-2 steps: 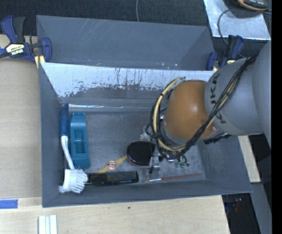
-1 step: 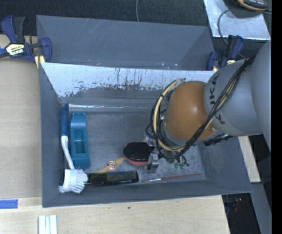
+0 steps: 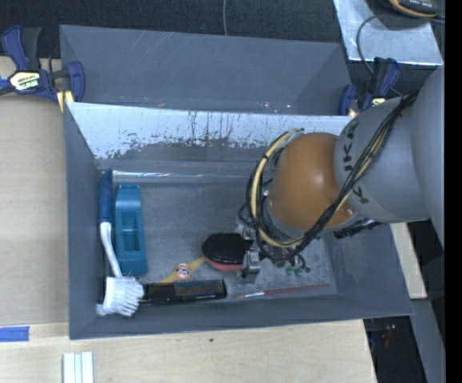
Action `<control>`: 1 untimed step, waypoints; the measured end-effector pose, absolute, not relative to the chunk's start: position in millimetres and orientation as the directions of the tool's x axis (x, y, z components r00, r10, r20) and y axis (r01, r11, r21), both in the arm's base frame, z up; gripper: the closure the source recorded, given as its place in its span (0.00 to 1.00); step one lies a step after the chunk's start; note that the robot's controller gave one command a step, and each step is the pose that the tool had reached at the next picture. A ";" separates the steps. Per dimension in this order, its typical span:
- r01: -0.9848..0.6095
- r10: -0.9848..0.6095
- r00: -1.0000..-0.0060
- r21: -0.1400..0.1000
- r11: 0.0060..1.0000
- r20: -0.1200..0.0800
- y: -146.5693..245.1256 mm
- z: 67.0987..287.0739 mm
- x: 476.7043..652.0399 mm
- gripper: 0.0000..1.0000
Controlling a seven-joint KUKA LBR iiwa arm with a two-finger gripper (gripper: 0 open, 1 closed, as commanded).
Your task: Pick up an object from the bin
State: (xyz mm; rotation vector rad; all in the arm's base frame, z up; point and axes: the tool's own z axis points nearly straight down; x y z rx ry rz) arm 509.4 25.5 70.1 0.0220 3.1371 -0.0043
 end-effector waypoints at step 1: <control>0.014 0.014 -1.000 -0.003 1.000 -0.004 25.6 70.1 509.4 1.00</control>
Offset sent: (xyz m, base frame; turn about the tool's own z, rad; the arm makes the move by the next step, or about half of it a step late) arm 0.0000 0.0000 0.0000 0.0000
